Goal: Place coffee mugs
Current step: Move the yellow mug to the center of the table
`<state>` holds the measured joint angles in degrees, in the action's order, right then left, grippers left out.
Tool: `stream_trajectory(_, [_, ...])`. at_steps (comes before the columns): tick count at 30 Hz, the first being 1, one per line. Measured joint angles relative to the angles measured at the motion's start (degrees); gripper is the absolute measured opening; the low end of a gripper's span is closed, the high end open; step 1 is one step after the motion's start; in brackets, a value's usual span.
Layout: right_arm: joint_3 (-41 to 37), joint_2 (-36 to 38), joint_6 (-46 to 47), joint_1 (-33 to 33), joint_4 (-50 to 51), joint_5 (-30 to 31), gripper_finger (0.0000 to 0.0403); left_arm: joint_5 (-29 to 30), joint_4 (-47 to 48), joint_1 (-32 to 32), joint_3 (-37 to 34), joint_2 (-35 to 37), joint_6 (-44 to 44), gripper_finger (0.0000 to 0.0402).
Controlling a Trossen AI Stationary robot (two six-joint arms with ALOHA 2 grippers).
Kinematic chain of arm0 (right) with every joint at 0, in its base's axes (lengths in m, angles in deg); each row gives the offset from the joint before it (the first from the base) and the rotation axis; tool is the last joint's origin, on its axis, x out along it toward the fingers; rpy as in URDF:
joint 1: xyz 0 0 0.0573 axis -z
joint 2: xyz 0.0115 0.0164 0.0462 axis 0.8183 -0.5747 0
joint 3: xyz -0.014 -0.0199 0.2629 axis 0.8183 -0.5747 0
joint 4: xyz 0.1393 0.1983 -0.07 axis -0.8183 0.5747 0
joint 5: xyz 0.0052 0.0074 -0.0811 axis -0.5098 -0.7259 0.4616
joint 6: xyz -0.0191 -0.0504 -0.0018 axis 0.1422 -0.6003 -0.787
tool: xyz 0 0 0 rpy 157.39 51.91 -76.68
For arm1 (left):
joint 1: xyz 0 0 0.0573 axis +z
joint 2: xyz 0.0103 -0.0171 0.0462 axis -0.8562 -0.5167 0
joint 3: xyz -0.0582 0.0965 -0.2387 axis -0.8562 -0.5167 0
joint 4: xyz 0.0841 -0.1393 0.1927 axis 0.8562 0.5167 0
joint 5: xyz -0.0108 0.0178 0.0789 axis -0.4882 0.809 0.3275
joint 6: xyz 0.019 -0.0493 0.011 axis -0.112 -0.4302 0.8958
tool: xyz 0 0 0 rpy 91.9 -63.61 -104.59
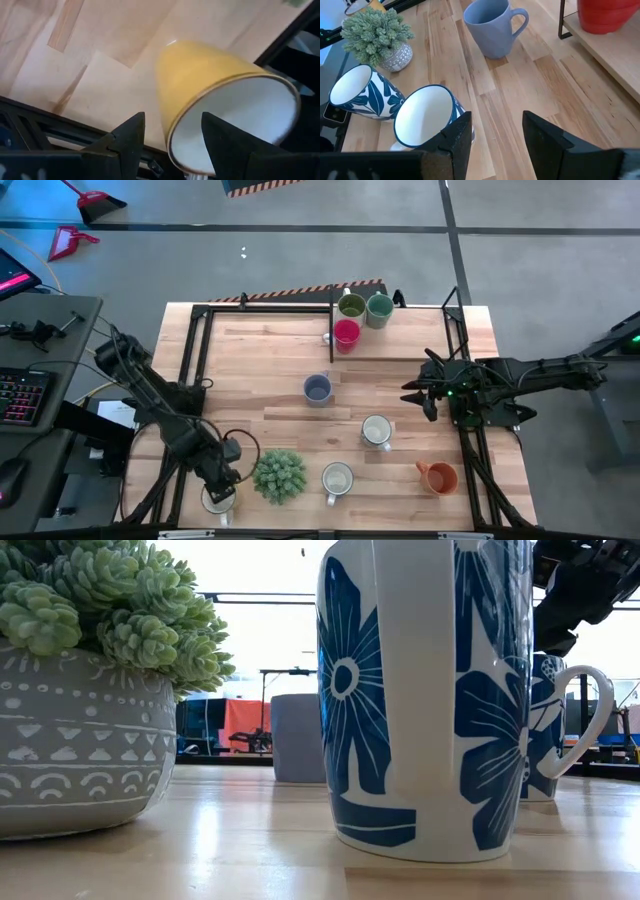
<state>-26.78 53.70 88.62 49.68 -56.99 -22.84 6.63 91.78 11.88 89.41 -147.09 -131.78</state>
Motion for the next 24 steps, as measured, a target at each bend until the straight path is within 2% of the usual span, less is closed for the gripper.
stream_trajectory(16, [0.02,0.00,-0.46,-0.02,0.01,-0.89,0.0154,0.23,-1.65,0.05,0.00,-10.67,0.25,0.0184])
stream_trajectory(24, [0.02,-0.02,-0.46,-0.02,0.19,-1.15,0.0154,0.19,-1.93,0.35,0.19,-13.34,5.14,0.0184])
